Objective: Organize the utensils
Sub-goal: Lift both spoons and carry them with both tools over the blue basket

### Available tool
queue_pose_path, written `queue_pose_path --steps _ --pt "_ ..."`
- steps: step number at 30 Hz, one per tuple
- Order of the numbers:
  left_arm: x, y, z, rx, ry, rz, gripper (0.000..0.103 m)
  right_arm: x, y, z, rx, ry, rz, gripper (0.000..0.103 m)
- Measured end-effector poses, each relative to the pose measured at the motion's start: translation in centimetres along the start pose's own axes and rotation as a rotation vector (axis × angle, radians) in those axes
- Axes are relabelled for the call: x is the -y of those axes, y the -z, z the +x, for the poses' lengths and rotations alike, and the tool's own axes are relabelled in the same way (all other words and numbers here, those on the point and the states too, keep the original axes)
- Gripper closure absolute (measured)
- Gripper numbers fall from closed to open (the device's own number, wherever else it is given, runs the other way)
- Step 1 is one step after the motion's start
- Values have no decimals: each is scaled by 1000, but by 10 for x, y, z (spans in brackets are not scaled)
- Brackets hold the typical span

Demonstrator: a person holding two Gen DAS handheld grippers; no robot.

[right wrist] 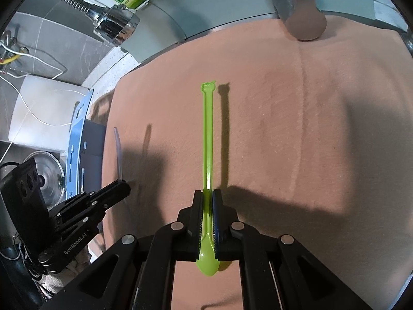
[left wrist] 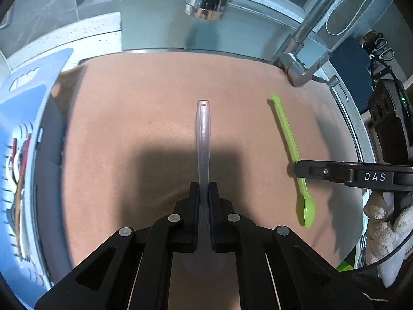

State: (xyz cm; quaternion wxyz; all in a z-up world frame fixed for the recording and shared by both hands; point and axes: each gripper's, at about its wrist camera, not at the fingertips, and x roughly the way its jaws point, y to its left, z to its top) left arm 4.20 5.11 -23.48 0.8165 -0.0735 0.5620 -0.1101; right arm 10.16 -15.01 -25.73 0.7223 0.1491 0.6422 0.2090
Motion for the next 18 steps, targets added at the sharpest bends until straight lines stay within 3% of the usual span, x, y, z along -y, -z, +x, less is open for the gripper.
queue_pose_path --steps 10,18 --pt "-11 -2 -32 58 2 10 98 -38 -4 -7 17 -42 -55 97" --pt "-48 -8 -75 120 -26 -6 98 -98 -13 -8 29 -105 -128 97"
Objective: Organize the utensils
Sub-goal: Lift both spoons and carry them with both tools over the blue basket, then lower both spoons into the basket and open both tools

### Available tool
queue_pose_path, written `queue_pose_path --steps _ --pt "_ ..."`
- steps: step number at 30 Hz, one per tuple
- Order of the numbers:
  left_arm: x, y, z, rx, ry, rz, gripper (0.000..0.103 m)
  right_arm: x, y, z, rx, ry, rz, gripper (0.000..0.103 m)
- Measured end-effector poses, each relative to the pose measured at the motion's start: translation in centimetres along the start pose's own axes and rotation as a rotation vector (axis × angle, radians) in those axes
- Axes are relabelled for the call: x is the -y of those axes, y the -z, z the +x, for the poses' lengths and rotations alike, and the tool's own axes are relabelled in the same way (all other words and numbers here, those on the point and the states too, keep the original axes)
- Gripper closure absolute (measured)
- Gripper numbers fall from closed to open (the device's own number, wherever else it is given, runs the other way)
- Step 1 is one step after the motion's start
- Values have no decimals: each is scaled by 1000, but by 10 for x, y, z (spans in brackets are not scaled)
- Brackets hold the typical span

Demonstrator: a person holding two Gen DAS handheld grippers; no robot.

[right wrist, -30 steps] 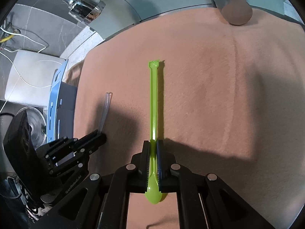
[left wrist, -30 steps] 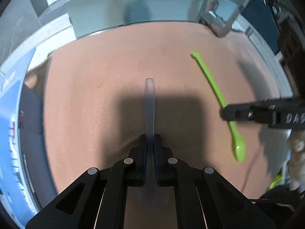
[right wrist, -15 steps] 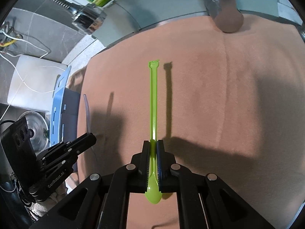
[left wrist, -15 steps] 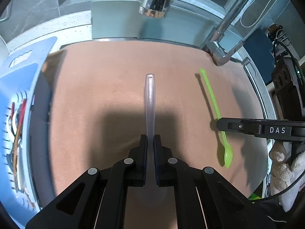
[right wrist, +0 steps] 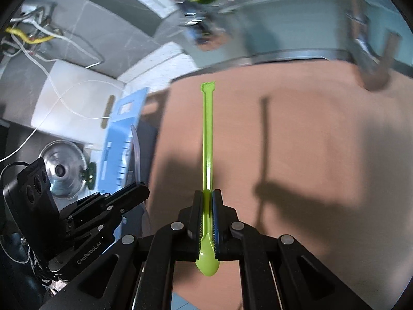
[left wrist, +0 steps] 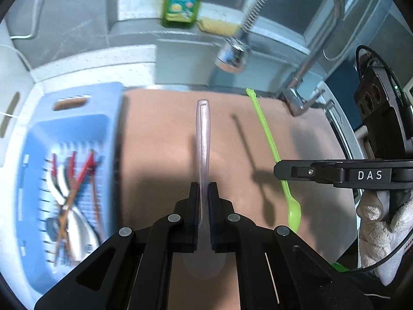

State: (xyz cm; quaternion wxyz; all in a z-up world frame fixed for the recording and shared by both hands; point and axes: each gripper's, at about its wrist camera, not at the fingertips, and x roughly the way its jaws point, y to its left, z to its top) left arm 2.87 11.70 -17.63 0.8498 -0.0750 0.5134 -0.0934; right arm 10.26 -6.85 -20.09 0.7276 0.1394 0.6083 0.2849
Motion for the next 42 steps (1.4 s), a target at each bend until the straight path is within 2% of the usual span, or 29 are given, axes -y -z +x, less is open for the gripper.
queue_pose_path --steps 9,18,25,31,42 --pt "-75 3 -31 34 -80 -78 98 -73 -16 32 -26 -67 -64 97" --pt "-143 14 -35 15 -115 -166 98 -133 -28 79 -72 -112 -88 97" --pt "-170 21 -25 -23 -123 -176 98 -164 -29 127 -134 -112 -77 97" --pt "-178 28 -13 -47 -114 -181 98 -174 -30 156 -166 -78 -69 97" --pt "-190 34 -1 -71 -92 -199 98 -183 -32 182 -185 17 -118 97"
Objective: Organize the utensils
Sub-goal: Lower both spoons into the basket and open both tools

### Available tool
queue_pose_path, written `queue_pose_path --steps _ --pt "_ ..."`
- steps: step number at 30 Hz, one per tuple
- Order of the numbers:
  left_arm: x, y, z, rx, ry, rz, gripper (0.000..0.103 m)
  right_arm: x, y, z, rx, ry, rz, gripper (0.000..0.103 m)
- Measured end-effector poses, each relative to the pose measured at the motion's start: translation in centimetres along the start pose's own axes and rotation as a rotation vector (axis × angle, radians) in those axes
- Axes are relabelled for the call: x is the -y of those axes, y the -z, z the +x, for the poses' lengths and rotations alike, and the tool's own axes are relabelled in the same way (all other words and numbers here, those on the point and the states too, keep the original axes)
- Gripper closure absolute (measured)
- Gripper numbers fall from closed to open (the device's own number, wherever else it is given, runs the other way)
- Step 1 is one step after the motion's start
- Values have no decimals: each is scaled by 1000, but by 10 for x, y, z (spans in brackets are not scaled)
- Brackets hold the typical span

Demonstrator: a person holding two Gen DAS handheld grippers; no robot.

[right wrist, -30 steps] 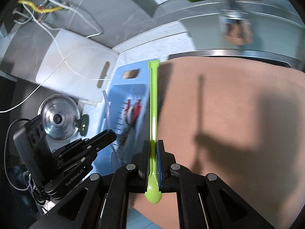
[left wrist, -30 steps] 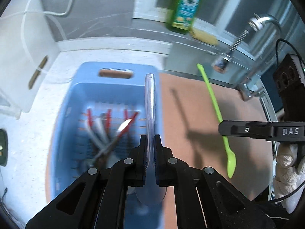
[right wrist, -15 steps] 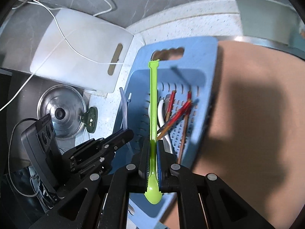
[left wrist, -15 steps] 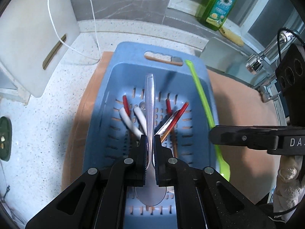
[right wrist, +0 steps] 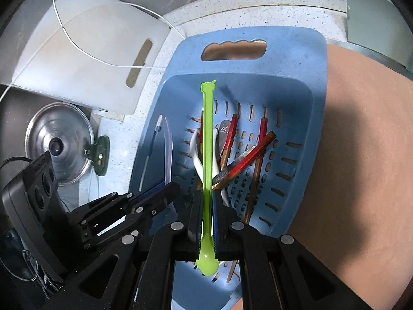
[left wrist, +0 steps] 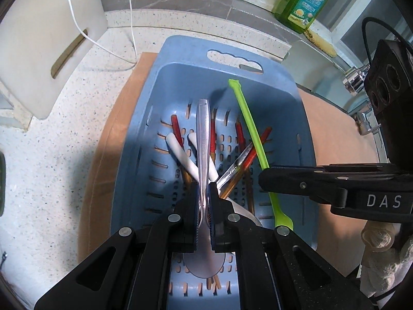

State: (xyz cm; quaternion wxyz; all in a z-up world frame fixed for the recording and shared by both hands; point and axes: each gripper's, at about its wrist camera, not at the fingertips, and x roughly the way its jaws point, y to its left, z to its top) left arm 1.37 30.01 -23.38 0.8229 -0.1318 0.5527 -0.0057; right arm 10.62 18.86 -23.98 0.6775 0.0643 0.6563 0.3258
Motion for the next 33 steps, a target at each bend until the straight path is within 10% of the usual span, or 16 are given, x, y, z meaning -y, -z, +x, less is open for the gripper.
queue_pose_path --steps 33 --pt "-7 -9 16 -23 -41 -34 89 -7 -3 11 -22 61 -40 96"
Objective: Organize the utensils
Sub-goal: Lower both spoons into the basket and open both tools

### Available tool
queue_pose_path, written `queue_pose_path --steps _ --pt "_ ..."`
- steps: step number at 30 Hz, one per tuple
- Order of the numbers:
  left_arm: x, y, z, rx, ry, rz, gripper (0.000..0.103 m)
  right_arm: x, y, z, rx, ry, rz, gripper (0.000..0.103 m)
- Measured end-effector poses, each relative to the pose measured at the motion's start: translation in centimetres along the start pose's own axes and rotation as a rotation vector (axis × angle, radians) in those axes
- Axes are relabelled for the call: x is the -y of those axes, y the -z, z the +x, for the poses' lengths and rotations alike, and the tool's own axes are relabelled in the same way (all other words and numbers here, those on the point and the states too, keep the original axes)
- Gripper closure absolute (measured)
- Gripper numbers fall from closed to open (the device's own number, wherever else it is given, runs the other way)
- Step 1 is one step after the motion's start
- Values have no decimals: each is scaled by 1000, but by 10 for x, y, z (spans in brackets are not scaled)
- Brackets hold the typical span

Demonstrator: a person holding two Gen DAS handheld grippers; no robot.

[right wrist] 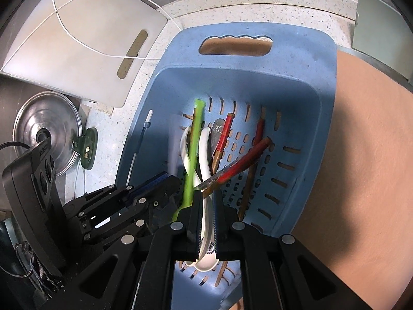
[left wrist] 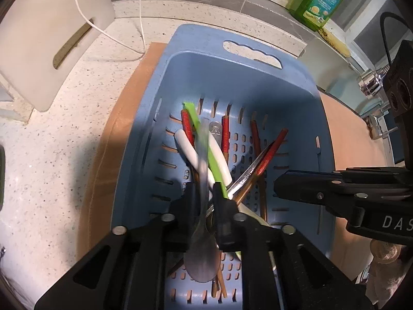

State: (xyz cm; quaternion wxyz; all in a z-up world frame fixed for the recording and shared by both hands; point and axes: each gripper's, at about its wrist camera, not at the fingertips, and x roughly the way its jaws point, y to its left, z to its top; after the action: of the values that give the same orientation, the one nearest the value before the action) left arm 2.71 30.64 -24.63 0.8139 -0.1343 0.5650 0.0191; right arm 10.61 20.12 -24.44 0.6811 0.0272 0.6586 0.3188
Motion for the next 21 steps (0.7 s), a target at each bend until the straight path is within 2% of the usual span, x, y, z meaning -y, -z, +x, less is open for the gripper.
queue_pose_path --steps 8,11,14,17,21 --pt "3 7 -12 22 -35 -1 88 -2 4 -13 18 0 -27 85" --pt "6 9 -16 33 -51 3 78 -2 7 -19 27 3 -41 80" --pt "12 15 -23 47 -65 3 76 -1 11 -27 36 -6 -47 72" --pt "14 20 -32 70 -74 -11 64 -2 16 -36 56 4 -74 67" --pt "21 29 -44 101 -98 -20 62 0 22 -48 74 14 -104 63"
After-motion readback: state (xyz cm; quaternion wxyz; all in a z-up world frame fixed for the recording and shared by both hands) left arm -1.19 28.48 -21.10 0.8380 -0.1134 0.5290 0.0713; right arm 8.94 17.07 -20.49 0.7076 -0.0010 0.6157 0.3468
